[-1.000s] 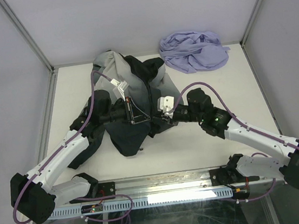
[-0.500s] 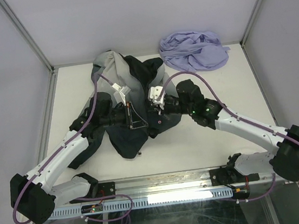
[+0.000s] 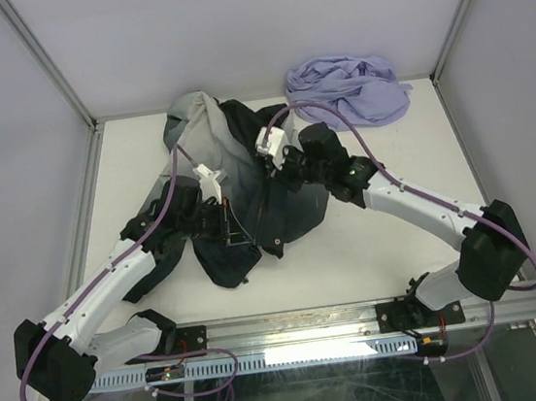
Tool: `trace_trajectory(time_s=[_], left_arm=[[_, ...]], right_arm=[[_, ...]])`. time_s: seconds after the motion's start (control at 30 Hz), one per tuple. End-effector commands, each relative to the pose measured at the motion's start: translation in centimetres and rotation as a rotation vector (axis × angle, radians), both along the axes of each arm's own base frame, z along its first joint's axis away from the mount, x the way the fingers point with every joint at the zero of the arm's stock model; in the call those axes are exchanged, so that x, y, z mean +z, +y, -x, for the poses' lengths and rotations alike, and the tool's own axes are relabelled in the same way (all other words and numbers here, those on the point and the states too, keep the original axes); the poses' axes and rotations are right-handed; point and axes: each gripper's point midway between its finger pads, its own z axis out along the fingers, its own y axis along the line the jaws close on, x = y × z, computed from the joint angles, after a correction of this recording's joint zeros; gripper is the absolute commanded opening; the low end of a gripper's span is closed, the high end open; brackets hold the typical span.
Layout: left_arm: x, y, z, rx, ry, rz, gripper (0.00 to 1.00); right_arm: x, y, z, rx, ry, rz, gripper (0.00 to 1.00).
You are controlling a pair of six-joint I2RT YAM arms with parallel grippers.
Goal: Zip up the jacket
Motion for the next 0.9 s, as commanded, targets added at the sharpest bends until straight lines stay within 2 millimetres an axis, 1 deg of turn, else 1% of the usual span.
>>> trace_trajectory(time_s=[0.0,0.07,0.13,0.23,0.27,0.3,0.33,0.37,0.4,0.43,0.5,0.53,0.57,0.63,0.7,0.77,0.87], left_arm=[[-2.3,2.8,3.5,-0.005,0.096,-0.117,0.0],[-2.8,3.2,4.0,0.008,0.121,-0.13,0.0],[-3.3,3.7,4.4,0.027,0.142,-0.153,0.0],[-4.3,5.2,4.5,0.09,0.169,-0.225,0.0],[-4.5,5.6,4.3,0.115,0.167,-0.249,0.0],[-4.4,5.9,3.9,0.144,0.154,-0.262,0.04],[-3.8,6.0,3.0,0.18,0.125,-0.266,0.08],[-2.6,5.8,1.8,0.216,0.076,-0.248,0.16],[-0.9,5.3,0.5,0.239,0.018,-0.214,0.28],[1.1,4.7,-0.9,0.261,-0.046,-0.169,0.37],[4.8,3.5,-3.2,0.287,-0.161,-0.079,0.47],[6.3,2.9,-4.2,0.289,-0.21,-0.04,0.54],[7.3,2.4,-5.0,0.291,-0.243,-0.016,0.6],[8.7,1.2,-6.8,0.289,-0.287,0.024,0.64],[9.6,0.2,-8.5,0.299,-0.32,0.052,0.66],[9.6,-0.6,-10.3,0.311,-0.346,0.072,0.68],[8.7,-1.8,-12.2,0.301,-0.334,0.075,0.68]], right_arm=[[6.1,-4.5,-8.6,-0.371,-0.121,-0.106,0.0],[6.3,-5.8,-10.6,-0.453,-0.095,-0.124,0.0],[6.2,-6.1,-11.6,-0.488,-0.063,-0.142,0.0],[5.7,-6.2,-12.3,-0.506,-0.03,-0.153,0.0],[5.5,-6.0,-12.1,-0.498,-0.017,-0.147,0.0],[5.6,-5.5,-11.6,-0.468,-0.006,-0.147,0.0],[5.6,-5.0,-11.0,-0.443,0.001,-0.148,0.0],[5.6,-4.5,-10.4,-0.416,0.006,-0.147,0.0],[5.7,-3.8,-9.5,-0.381,0.006,-0.148,0.0],[5.7,-3.2,-8.8,-0.352,0.014,-0.152,0.0],[5.4,-2.2,-7.4,-0.309,0.06,-0.173,0.0],[5.3,-1.8,-6.8,-0.292,0.08,-0.178,0.0],[5.2,-1.4,-6.1,-0.274,0.092,-0.18,0.0],[5.2,-0.8,-4.9,-0.239,0.097,-0.172,0.0],[5.5,-0.3,-4.0,-0.217,0.094,-0.178,0.0],[5.8,0.0,-3.2,-0.202,0.108,-0.201,0.0],[6.4,0.5,-2.3,-0.181,0.119,-0.223,0.0]])
